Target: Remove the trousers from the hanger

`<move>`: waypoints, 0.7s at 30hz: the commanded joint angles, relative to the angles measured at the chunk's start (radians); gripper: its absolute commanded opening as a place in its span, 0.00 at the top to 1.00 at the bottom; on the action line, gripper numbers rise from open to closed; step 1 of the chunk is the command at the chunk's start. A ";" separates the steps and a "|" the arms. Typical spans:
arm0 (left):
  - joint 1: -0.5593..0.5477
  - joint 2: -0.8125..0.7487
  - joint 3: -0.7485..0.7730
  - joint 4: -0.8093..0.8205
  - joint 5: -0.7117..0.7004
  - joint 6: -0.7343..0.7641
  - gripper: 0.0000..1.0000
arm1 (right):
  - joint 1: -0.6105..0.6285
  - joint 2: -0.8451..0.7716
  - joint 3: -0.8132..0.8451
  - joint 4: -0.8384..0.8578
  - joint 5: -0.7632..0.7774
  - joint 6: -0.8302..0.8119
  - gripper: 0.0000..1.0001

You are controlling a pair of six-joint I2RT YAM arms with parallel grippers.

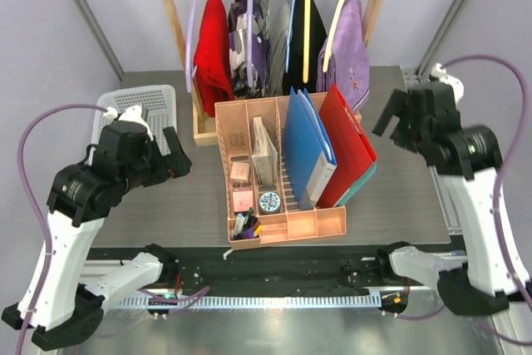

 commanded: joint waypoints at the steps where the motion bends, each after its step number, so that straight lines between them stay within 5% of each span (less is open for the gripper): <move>1: 0.003 0.054 0.065 -0.101 -0.050 0.040 0.00 | -0.002 0.152 0.182 0.024 0.012 -0.082 0.00; 11: 0.004 0.164 0.130 -0.035 0.287 -0.012 0.00 | -0.004 0.456 0.519 -0.188 -0.096 -0.204 0.00; 21: 0.018 0.348 0.448 0.037 0.282 -0.026 0.00 | -0.016 0.245 0.230 0.088 -0.201 -0.189 0.00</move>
